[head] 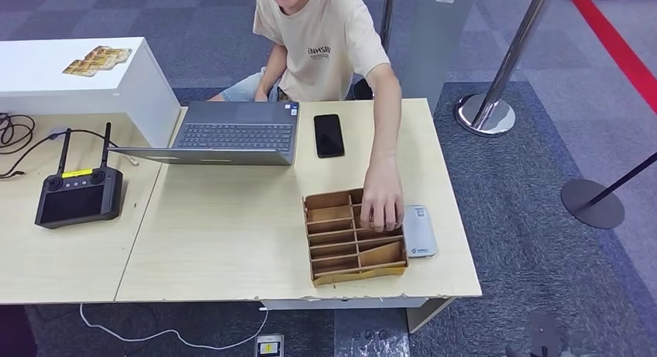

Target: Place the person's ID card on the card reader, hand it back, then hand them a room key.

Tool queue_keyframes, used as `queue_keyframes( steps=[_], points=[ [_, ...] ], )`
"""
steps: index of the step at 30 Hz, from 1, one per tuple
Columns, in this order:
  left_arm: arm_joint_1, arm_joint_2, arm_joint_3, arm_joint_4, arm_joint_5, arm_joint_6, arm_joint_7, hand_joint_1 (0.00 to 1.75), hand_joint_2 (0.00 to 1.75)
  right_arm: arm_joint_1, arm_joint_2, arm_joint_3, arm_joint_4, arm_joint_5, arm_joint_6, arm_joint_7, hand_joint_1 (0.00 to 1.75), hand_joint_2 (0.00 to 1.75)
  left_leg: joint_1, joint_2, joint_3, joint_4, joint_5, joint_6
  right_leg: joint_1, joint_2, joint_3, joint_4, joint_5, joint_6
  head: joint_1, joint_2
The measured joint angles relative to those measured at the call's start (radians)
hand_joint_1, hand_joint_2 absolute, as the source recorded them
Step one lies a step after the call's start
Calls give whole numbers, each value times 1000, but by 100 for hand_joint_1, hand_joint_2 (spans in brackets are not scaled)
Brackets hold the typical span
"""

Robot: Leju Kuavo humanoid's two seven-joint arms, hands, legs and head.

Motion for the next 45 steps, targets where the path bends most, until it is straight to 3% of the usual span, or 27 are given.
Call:
queue_keyframes(
  steps=[9,13,16,21,33,39,45],
  points=[
    [0,0,0,0,2,-1,-7,0,175,-25,14,-52,125,-78,4,-130,0,175,0,0,0,-1,0,0,0,0,0,0,0,-1,0,0],
    [0,-1,0,0,7,0,-9,0,175,-9,18,-52,107,-103,-25,-136,0,175,0,0,0,-1,0,0,0,0,1,0,0,-1,0,0],
    [1,-1,0,0,7,0,-9,0,175,21,29,-64,48,-9,-44,-83,0,175,0,0,-1,-1,0,0,0,0,1,0,0,-1,0,0],
    [1,-1,0,0,5,-2,-7,0,175,59,81,-144,-119,126,-49,-33,0,175,0,-1,0,0,0,0,0,0,1,0,0,-1,0,0],
    [1,-1,1,0,6,-11,-9,0,175,136,239,-297,-658,114,-52,-120,0,175,0,0,0,0,0,0,0,0,1,0,0,-1,0,0],
    [1,-2,4,0,6,-12,-8,0,175,168,303,-286,-933,117,-52,-120,0,175,0,-1,0,-1,0,0,0,0,1,0,0,-1,0,0],
    [0,-2,5,0,-1,-15,-8,0,175,190,310,-172,-1149,121,-49,-56,0,175,0,0,0,-1,0,0,0,0,2,0,0,-1,0,0]
  ],
)
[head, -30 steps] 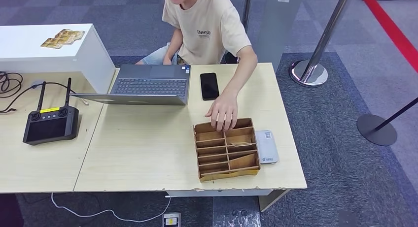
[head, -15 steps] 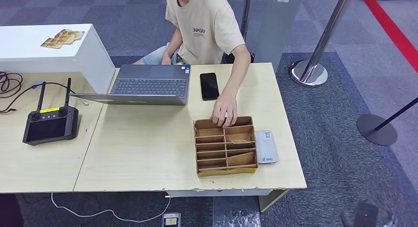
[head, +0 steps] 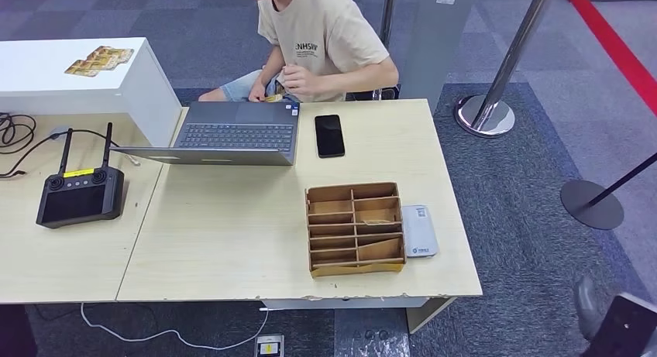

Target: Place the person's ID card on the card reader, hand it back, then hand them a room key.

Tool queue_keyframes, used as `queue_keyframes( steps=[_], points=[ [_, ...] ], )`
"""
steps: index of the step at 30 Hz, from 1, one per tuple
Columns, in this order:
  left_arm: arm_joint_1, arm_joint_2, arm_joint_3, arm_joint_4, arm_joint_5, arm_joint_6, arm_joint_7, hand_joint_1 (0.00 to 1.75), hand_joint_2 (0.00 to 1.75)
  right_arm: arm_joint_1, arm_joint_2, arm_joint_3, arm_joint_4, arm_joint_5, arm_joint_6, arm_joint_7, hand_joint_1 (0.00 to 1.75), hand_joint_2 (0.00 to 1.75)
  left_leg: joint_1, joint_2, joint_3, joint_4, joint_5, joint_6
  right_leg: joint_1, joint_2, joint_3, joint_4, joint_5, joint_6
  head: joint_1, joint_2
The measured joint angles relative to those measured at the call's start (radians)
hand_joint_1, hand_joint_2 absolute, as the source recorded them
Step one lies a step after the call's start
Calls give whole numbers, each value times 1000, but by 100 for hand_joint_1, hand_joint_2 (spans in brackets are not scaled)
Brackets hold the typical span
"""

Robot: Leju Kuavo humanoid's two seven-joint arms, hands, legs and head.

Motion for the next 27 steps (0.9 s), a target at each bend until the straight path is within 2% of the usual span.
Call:
queue_keyframes(
  steps=[3,8,15,21,27],
  points=[
    [0,0,0,0,-6,0,0,0,175,-5,-13,96,-79,-16,2,40,0,175,0,0,0,0,0,0,0,0,1,0,0,0,0,0],
    [-3,0,0,0,-9,2,-3,0,175,-63,-68,314,-124,-150,8,133,0,175,0,0,0,0,1,-1,0,0,1,1,0,0,0,0],
    [-4,2,0,0,-14,2,-18,0,175,-171,-120,655,-94,-237,10,128,0,175,0,-1,0,0,1,-1,0,-1,0,1,0,0,0,0],
    [-4,3,0,0,-18,-3,-26,0,175,-263,-160,884,-44,-177,39,135,0,175,1,-1,-1,0,1,-1,0,-1,-2,1,0,0,0,0],
    [-3,4,0,0,-20,-9,-38,0,175,-296,-192,1045,-10,-112,92,153,0,175,1,-1,-2,0,1,-1,0,-1,-2,1,0,0,0,0]
  ],
)
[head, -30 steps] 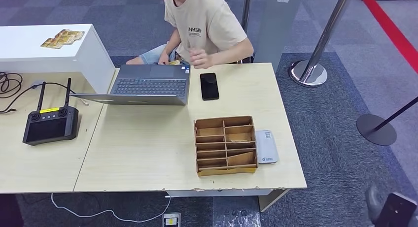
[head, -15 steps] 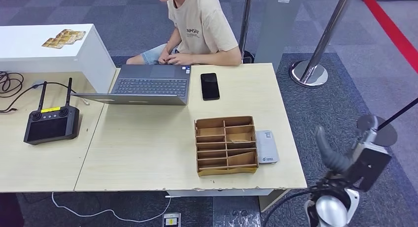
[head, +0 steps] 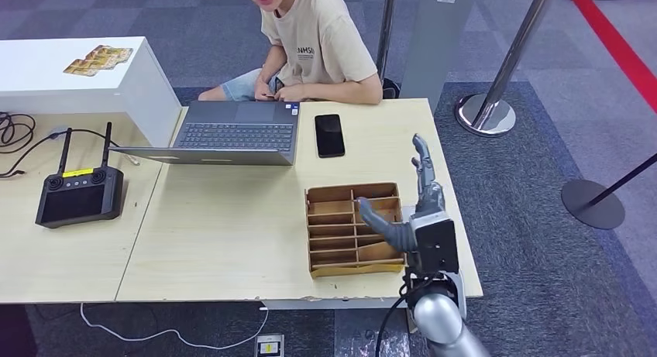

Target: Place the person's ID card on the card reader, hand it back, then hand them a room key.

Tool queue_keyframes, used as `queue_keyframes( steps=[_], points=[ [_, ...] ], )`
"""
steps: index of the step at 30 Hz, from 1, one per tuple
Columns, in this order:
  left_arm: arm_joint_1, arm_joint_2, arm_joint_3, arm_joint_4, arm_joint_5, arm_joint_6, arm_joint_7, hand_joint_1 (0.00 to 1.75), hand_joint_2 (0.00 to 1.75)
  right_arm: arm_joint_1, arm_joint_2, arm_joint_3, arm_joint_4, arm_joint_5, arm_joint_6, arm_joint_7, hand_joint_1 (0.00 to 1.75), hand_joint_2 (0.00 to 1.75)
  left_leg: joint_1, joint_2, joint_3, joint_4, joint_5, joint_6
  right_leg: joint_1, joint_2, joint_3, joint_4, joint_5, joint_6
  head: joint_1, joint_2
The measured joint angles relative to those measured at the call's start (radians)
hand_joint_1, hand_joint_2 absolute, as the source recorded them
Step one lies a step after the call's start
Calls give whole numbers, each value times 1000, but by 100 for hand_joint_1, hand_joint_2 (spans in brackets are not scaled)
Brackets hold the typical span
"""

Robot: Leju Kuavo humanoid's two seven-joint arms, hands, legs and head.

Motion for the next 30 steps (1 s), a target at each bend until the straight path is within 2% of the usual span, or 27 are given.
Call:
queue_keyframes(
  steps=[8,14,23,30],
  points=[
    [2,4,0,0,11,-1,-6,0,175,20,-34,81,29,21,-18,16,0,175,0,0,0,0,0,0,0,0,0,0,0,0,0,0],
    [2,6,0,0,7,-1,-6,0,175,50,-52,97,44,195,-82,62,0,175,0,0,0,0,0,0,0,0,0,0,0,0,0,0],
    [2,6,0,0,1,-4,-6,0,175,66,-59,98,63,507,-87,145,0,175,0,0,0,0,0,0,0,0,0,0,0,0,0,0],
    [2,6,0,0,0,-4,-6,0,175,67,-59,98,76,589,-88,176,0,175,0,0,0,0,0,0,0,0,0,0,0,0,0,0]
  ],
)
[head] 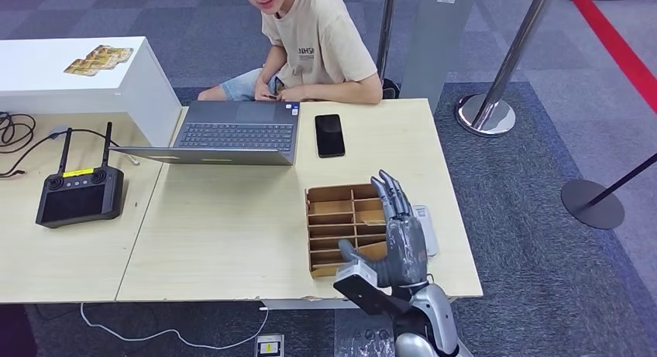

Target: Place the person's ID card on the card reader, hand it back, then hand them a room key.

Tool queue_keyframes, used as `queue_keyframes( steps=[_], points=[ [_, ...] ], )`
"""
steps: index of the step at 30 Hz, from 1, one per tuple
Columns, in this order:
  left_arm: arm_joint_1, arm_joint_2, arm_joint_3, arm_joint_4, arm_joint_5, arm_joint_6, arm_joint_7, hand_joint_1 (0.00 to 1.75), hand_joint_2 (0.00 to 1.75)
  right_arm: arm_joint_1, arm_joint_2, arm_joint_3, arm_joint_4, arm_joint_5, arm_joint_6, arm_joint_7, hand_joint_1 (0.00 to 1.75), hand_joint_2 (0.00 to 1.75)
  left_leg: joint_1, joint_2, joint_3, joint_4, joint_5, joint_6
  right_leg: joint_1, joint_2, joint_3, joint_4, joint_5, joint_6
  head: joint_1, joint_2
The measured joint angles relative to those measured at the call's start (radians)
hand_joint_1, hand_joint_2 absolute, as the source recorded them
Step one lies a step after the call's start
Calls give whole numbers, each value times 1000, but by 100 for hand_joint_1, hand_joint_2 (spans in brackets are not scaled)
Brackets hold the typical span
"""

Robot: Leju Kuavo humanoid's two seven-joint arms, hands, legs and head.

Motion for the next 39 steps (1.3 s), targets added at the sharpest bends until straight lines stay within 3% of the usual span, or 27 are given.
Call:
queue_keyframes(
  steps=[14,20,39],
  points=[
    [0,0,0,0,-6,-4,4,0,175,-1,-15,-2,31,198,0,124,0,175,0,0,0,0,0,0,0,0,0,0,0,0,0,0],
    [0,0,0,0,-6,-4,4,0,175,-25,-33,-1,45,183,5,159,0,175,0,0,0,0,0,0,0,0,0,0,0,0,0,0],
    [0,-9,0,0,-5,-3,12,0,175,-90,-58,3,122,128,21,149,0,175,0,0,0,0,0,0,0,0,0,0,0,0,0,0]
  ],
)
